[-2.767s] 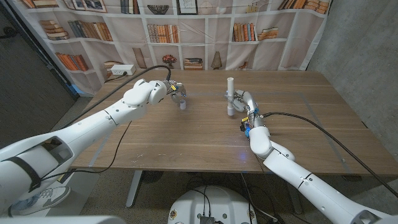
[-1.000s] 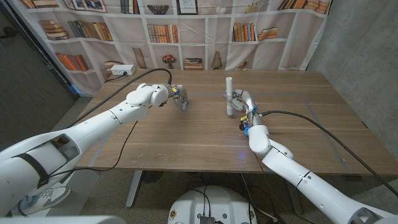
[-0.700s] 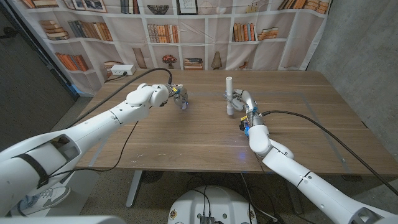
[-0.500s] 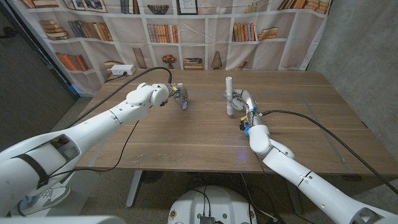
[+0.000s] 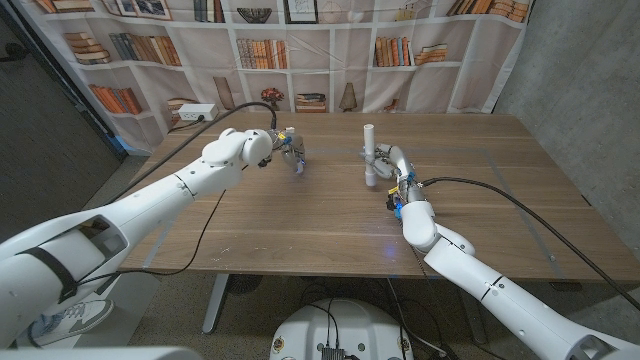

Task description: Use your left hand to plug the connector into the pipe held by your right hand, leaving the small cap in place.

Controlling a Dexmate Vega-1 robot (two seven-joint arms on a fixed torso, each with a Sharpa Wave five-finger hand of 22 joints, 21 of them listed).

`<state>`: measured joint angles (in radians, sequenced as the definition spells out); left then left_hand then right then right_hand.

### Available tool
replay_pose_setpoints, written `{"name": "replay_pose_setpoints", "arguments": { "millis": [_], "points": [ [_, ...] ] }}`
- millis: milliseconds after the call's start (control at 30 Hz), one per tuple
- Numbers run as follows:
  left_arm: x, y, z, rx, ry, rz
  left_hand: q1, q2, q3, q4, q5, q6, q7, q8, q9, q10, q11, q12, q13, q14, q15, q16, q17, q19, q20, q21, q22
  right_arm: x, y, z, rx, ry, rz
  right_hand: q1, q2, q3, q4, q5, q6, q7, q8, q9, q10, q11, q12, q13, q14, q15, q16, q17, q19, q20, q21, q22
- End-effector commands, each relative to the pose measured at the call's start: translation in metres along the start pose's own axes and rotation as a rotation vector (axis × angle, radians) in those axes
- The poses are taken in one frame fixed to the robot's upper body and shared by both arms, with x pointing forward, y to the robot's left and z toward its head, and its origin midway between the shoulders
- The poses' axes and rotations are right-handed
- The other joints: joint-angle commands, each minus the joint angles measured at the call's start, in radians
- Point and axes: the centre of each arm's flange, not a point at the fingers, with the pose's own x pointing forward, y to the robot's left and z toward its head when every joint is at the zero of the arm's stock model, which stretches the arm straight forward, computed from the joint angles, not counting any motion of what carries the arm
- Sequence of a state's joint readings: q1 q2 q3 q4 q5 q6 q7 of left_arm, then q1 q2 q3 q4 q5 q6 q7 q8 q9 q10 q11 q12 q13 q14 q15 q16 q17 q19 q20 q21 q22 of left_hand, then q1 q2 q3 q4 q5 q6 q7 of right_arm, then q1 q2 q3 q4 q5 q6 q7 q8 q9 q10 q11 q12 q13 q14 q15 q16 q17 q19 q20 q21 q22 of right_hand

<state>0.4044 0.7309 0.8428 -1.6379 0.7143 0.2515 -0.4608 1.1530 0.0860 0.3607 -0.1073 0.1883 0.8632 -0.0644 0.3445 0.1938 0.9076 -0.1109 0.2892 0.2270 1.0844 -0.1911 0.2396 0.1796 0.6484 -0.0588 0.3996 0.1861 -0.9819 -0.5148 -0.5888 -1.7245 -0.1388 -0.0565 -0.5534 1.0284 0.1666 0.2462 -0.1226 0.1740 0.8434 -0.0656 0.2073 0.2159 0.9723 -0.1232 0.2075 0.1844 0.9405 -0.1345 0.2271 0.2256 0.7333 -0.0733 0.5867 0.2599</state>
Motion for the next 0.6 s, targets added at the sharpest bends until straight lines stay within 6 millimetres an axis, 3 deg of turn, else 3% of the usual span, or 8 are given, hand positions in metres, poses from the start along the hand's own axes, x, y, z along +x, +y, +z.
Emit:
{"name": "replay_pose_setpoints", "arguments": {
  "millis": [33,367,600],
  "points": [
    [-0.014,0.030,-0.002,-0.113,-0.053,0.059,-0.007,0.034,0.020,0.009,0.008,0.141,0.061,0.011,0.018,0.104,-0.009,0.003,0.027,0.019,-0.014,-0.004,0.004,0.016,-0.087,0.008,0.001,-0.003,-0.001,-0.002,-0.017,0.010,-0.017,-0.001,0.008,0.135,0.124,0.005,0.076,-0.066,0.004,0.005,0.009,0.006,0.005,0.003,0.013,-0.088,0.005,0.002,0.002,-0.143,0.006,0.003],
    [-0.033,0.053,-0.006,-0.235,-0.141,0.110,-0.003,0.037,0.023,0.008,0.009,0.152,0.080,0.024,0.034,0.107,0.003,0.001,0.042,0.026,-0.009,-0.008,0.006,0.026,-0.085,0.015,0.004,-0.005,-0.003,0.004,-0.095,0.005,-0.044,-0.001,0.007,0.136,0.122,0.005,0.075,-0.064,0.004,0.005,0.012,0.005,0.005,0.003,0.017,-0.086,0.006,0.002,0.002,-0.143,0.012,0.001],
    [-0.047,0.048,-0.009,-0.353,-0.198,0.185,-0.001,0.040,0.025,0.007,0.009,0.148,0.083,0.029,0.042,0.107,0.005,-0.001,0.050,0.025,-0.004,-0.010,0.008,0.028,-0.084,0.018,0.006,-0.008,-0.003,0.018,-0.204,-0.029,-0.062,0.003,0.008,0.138,0.119,0.007,0.075,-0.066,0.003,0.005,0.009,0.006,0.003,0.003,0.018,-0.090,0.006,0.002,0.000,-0.144,0.015,0.000]
  ]
}}
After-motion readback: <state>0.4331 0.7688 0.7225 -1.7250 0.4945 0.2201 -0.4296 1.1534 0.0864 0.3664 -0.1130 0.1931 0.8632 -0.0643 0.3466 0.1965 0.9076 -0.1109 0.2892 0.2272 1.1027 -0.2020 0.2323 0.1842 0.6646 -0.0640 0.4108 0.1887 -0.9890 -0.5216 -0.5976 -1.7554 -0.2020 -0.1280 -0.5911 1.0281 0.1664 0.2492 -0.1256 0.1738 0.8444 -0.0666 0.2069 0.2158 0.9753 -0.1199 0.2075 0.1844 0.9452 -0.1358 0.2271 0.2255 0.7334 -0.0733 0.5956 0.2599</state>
